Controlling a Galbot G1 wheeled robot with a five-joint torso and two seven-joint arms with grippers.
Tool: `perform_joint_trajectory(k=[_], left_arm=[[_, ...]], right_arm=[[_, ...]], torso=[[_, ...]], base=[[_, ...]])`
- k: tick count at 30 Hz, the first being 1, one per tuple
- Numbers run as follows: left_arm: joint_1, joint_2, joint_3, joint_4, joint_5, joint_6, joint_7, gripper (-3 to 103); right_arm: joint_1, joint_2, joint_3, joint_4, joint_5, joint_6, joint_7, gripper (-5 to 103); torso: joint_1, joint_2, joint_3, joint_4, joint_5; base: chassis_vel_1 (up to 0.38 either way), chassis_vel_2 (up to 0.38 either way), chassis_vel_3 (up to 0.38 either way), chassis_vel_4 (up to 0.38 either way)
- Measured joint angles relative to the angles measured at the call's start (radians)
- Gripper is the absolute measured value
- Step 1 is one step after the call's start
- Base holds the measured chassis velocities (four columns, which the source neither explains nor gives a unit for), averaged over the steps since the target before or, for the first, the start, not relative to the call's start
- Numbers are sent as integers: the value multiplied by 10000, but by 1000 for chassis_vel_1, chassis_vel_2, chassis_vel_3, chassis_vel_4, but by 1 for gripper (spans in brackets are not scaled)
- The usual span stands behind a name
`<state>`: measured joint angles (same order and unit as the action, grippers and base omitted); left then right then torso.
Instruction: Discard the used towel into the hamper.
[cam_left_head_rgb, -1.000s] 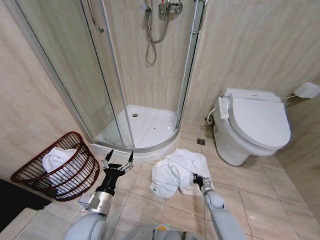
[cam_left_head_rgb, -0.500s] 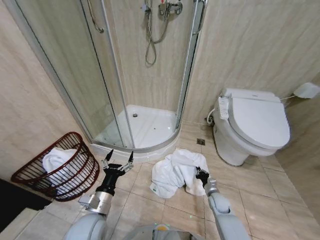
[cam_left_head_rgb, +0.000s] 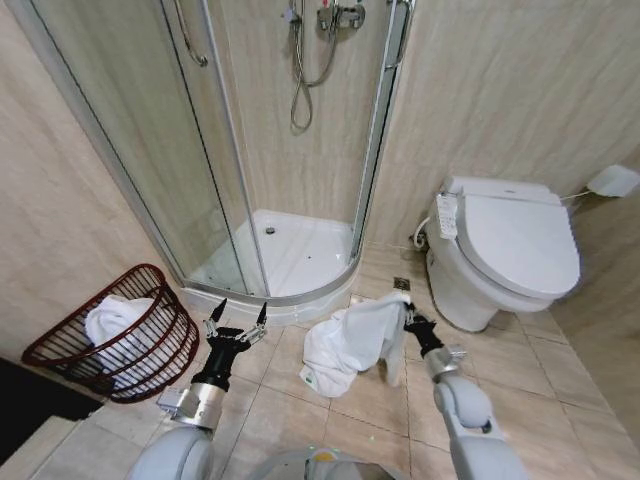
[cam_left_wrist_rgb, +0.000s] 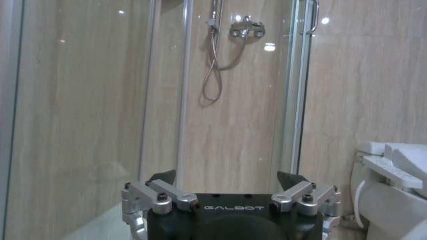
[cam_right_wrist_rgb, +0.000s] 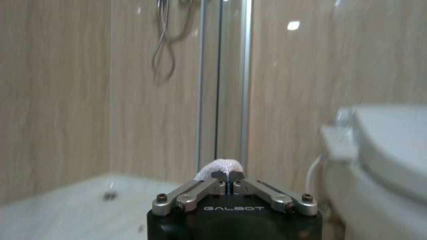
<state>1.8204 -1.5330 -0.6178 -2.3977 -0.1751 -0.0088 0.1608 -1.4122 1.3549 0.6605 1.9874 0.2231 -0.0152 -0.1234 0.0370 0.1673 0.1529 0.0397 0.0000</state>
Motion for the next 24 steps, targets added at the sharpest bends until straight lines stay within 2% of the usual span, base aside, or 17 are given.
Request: perform_joint_trajectory(k=[4,8,24], left_arm=[[0,0,0,0,0,0,0,99],[0,0,0,0,0,0,0,99],[0,0,0,0,0,0,0,99]], right_arm=[[-148,-183,274,920,373,-94,375,1],[-267,-387,647,1647,651,115,861,1],[-1052,-838,2153,4095,1675,802,1089,1]], torso=[[0,2,3,-1,1],[1,3,4,-1,0],[2,10,7,-1,-1]], base=[[0,0,0,0],[0,0,0,0],[0,0,0,0]])
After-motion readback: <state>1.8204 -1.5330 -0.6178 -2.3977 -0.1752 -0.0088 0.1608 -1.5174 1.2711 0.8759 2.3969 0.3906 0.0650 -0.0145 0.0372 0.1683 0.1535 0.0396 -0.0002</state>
